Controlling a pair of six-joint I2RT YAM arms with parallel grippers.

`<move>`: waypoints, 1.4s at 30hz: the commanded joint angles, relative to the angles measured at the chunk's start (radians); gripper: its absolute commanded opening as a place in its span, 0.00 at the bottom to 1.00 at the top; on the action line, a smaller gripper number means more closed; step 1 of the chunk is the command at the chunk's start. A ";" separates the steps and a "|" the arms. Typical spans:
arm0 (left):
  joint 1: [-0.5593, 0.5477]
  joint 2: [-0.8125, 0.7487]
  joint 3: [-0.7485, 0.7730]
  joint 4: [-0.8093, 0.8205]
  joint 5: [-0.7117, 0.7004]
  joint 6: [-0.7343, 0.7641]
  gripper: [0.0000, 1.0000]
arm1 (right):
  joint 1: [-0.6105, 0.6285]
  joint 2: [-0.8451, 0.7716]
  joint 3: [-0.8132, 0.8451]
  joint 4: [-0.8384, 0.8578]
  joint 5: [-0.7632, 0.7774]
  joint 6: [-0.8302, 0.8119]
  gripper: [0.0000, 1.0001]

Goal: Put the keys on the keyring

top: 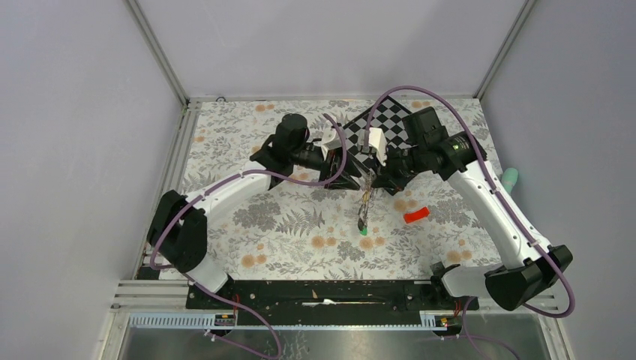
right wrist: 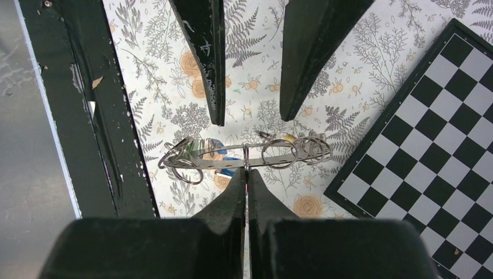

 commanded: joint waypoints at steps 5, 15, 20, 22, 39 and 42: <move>-0.015 0.057 0.001 0.328 0.111 -0.301 0.47 | 0.014 0.021 0.069 -0.093 0.032 -0.040 0.00; -0.047 0.060 -0.056 0.453 0.099 -0.369 0.37 | 0.013 0.021 0.059 -0.080 -0.002 -0.025 0.00; -0.047 0.056 -0.059 0.442 0.088 -0.351 0.37 | 0.014 0.019 0.055 -0.068 -0.018 -0.014 0.00; -0.049 0.057 -0.059 0.435 0.081 -0.344 0.37 | 0.014 0.021 0.057 -0.066 -0.022 -0.011 0.00; -0.058 0.075 -0.035 0.400 0.065 -0.326 0.31 | 0.014 0.017 0.035 -0.033 -0.044 0.006 0.00; -0.057 0.081 -0.026 0.394 0.065 -0.327 0.28 | 0.014 0.020 0.033 -0.028 -0.048 0.009 0.00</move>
